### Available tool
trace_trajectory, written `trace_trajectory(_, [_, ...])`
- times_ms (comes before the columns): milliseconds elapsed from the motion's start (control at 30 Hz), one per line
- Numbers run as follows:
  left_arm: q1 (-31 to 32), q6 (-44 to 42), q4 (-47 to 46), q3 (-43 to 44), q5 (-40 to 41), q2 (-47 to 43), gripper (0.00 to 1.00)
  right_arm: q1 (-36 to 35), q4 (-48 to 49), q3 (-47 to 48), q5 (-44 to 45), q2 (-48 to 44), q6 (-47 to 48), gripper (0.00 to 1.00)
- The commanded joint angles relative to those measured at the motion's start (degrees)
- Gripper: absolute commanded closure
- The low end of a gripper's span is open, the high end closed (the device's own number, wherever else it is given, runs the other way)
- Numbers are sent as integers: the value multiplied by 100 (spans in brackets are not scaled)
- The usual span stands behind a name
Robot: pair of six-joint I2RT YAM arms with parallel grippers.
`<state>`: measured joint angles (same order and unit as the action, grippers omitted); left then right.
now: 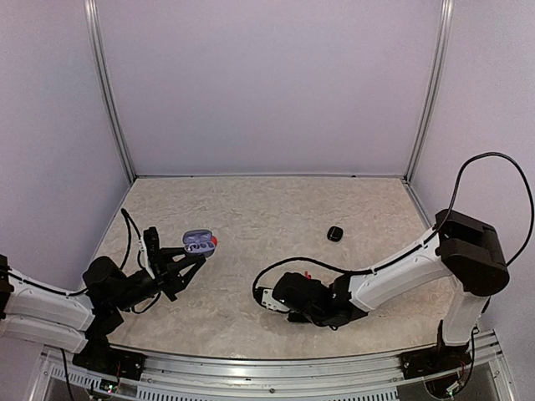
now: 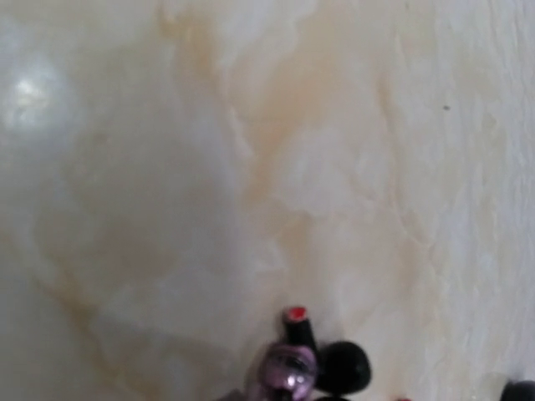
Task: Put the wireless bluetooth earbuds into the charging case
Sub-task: Pick up the right earbud from the center of the board, then insert the right earbud into the right side groove of the charging case.
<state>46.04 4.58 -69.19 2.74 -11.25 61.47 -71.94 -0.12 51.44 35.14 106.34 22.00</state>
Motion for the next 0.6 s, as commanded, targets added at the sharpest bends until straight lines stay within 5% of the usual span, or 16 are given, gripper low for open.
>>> trace_trajectory(0, [-25,-35,-274,15,43,5,100,126,1,-146,-449,-475,-192,100])
trace_trajectory(333, [-25,-67,-289,-19,36,21,100,354,-20,-208,-1301,-1065,-427,100])
trace_trajectory(567, [-25,-197,-18,62,-336,6,100,654,-738,256,-2918,-2005,-768,100])
